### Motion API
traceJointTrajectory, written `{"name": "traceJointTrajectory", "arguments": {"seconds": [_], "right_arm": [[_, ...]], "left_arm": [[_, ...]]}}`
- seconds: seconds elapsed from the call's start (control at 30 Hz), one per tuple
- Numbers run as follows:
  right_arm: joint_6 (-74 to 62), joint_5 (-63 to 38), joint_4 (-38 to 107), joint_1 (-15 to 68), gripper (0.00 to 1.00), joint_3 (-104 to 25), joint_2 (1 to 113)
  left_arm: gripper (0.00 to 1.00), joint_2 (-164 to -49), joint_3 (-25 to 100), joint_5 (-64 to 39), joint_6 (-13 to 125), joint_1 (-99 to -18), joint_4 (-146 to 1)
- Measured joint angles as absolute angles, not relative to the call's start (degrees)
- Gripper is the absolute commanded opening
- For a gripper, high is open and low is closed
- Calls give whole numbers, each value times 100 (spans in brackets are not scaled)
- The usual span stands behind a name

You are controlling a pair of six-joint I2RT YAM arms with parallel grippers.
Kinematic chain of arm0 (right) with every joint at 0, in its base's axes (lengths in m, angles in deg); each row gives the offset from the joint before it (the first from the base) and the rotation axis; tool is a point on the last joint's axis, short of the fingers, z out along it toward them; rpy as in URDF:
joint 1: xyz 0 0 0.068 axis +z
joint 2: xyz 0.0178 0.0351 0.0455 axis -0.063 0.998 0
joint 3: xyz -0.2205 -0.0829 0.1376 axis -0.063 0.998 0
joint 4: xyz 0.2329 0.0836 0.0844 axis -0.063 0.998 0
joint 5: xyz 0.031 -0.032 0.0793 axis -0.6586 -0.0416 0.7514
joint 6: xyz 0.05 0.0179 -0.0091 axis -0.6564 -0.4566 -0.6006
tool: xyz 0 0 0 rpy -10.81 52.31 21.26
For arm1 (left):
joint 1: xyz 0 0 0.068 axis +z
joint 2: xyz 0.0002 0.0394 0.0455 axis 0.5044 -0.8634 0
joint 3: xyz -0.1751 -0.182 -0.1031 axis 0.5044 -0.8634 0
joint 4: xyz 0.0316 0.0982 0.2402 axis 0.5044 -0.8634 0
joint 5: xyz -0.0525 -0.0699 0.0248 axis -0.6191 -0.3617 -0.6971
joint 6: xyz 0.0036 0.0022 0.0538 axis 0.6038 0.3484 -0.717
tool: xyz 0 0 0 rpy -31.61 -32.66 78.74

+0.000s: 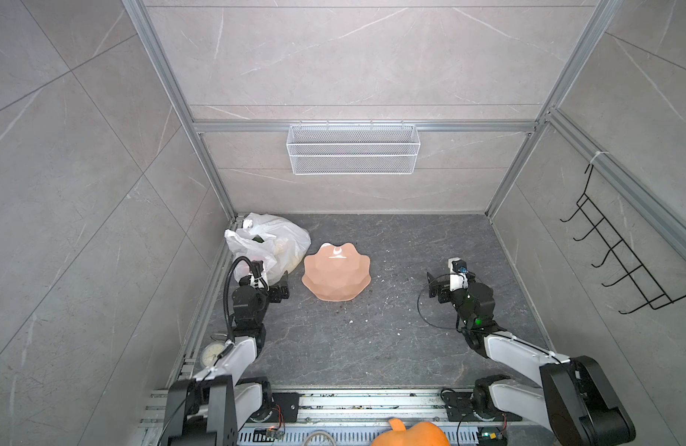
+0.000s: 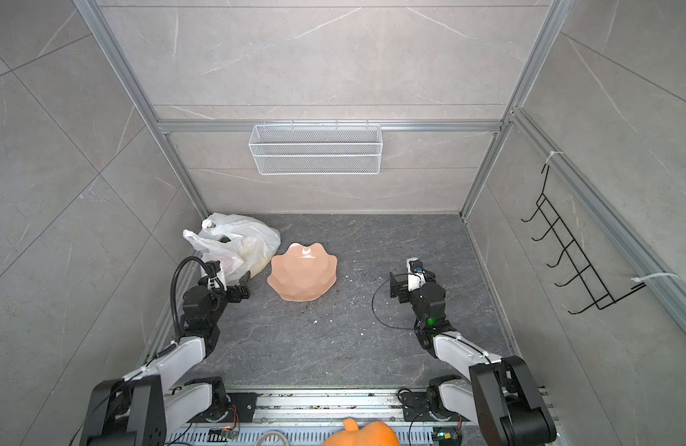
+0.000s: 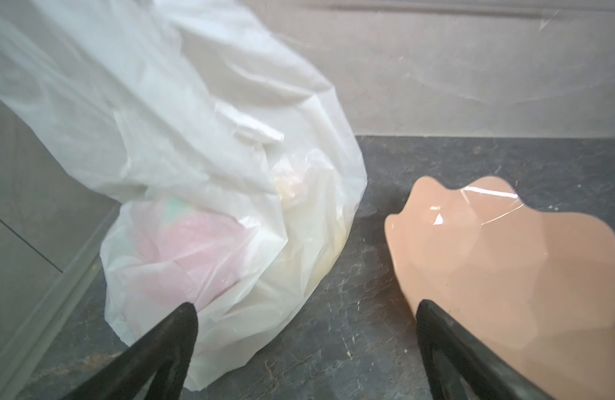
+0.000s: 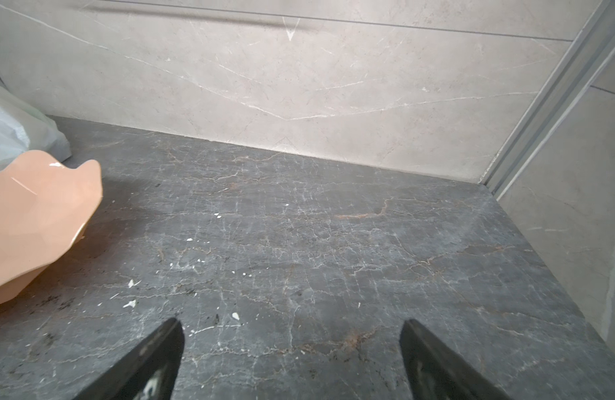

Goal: Take fruits out of the plastic bag
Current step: Spread open the plastic bag at the middle-left of the table.

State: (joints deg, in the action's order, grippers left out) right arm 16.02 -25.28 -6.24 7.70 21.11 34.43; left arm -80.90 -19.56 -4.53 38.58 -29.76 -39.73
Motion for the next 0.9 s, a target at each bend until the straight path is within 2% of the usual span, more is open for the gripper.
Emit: {"name": "traceJointTrajectory", "arguments": {"seconds": [0.2,0.5,0.63,0.77,0.9], "right_arm": [[1030,-2226,971,875,99,1423,2394],[-509,-1518,2851,875,99,188,1177],[-1145,-1566,3603,875,100,19,952],[-1455,-1500,4147,875,99,-182,1011],[-1576,-1446,4562,875,100,-370,1087]], "left_arm": [[100,-6763,-1600,561,4712,-3653,-5629],[100,-6116,-44,684,7239,-3739,-7979],[100,-6540,1232,775,7289,-3745,-9127],[100,-7456,2992,1514,7088,-3695,-10222],[98,-8086,3923,1929,7053,-3341,-11153]]}}
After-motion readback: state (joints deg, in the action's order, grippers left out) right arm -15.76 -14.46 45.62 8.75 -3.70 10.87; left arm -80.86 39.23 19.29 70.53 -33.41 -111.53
